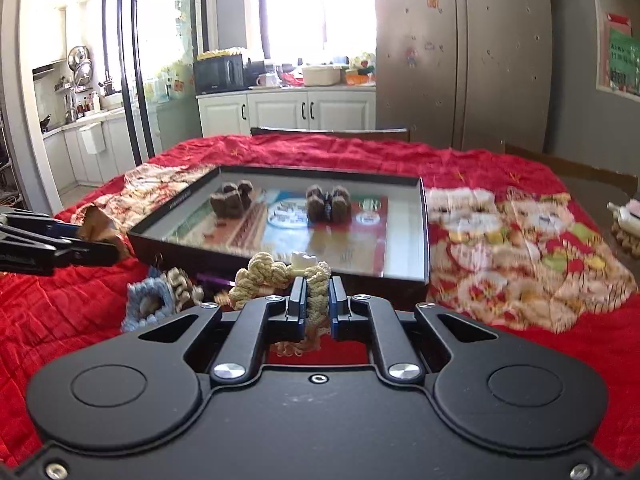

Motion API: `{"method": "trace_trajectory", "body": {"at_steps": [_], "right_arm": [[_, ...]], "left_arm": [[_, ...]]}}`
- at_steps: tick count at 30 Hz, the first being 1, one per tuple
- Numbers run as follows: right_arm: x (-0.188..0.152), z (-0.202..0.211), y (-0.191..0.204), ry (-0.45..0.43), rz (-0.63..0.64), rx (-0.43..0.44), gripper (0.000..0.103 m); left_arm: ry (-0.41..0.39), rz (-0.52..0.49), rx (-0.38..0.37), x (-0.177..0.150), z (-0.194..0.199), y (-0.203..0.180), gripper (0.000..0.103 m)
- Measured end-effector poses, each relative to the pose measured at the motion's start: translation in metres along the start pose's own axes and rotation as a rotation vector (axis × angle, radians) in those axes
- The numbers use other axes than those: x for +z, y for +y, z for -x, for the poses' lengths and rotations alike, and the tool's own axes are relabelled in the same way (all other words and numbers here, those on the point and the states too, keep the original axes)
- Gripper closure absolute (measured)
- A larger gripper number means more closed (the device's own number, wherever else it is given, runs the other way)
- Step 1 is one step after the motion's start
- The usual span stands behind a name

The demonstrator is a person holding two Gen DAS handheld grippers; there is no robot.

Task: Organize objects
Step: 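Grasp the cream crocheted scrunchie with the right gripper while the left gripper grasps the tan paper cone, then carry the cream scrunchie over the box while the left gripper carries the tan cone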

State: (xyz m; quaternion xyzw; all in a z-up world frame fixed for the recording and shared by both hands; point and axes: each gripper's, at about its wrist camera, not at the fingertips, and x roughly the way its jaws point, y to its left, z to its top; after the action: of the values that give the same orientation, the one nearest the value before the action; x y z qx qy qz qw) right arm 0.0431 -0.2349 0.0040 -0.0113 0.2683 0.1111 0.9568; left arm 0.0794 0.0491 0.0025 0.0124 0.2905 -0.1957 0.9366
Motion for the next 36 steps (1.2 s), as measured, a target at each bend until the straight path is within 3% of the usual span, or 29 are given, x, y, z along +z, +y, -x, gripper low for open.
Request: {"method": "trace_trajectory", "body": {"at_steps": [8, 19, 36], "right_arm": [[0.038, -0.008, -0.004, -0.059, 0.021, -0.058, 0.092], [0.081, -0.071, -0.026, -0.058, -0.011, -0.152, 0.092], [0.077, -0.163, -0.056, 0.005, -0.119, -0.216, 0.092]], "left_arm": [[-0.019, 0.008, -0.027, 0.031, -0.019, -0.006, 0.053], [-0.018, 0.018, 0.010, 0.075, -0.082, -0.011, 0.053], [0.049, 0.043, 0.083, 0.089, -0.164, -0.008, 0.053]]}}
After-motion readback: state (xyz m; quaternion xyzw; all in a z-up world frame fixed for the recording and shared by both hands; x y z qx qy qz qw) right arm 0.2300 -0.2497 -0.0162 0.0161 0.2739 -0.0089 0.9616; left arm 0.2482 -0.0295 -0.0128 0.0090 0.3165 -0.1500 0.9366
